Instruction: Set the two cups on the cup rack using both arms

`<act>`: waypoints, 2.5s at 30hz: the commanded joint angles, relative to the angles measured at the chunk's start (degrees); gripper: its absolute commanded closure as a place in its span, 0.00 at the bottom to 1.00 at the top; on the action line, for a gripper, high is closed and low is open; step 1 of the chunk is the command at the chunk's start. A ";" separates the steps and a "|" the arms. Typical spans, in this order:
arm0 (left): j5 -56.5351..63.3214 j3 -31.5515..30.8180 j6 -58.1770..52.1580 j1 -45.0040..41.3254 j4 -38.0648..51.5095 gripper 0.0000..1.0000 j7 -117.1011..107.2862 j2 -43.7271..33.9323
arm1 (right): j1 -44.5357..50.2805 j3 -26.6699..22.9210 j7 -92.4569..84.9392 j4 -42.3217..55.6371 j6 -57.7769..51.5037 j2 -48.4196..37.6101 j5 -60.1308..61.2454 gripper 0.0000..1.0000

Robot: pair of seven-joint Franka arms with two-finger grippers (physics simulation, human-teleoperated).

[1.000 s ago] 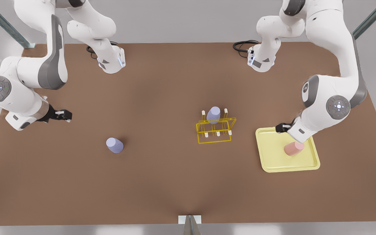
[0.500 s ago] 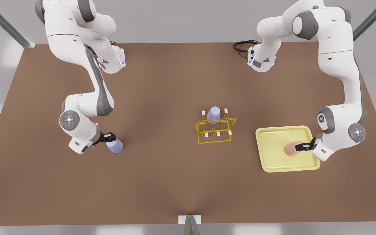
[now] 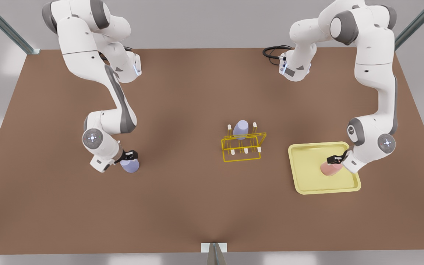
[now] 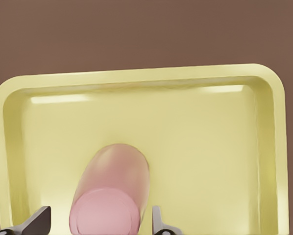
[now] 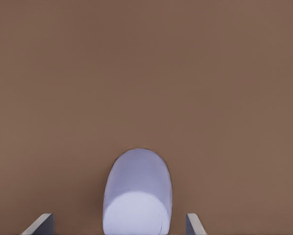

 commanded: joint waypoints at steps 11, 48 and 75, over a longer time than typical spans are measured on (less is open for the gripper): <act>-0.01 0.45 3.50 -1.34 -0.89 0.00 1.45 2.32 | 0.07 -0.01 1.65 -4.51 10.06 1.87 0.03 0.00; -0.09 -1.04 -12.58 -2.13 4.90 0.19 -4.70 -1.72 | -0.64 -0.01 1.30 -5.12 11.73 5.65 -0.32 0.12; 4.13 -21.61 -30.34 -15.84 18.27 0.19 -49.79 0.39 | -0.81 -0.01 1.12 -1.69 12.52 6.35 0.03 0.14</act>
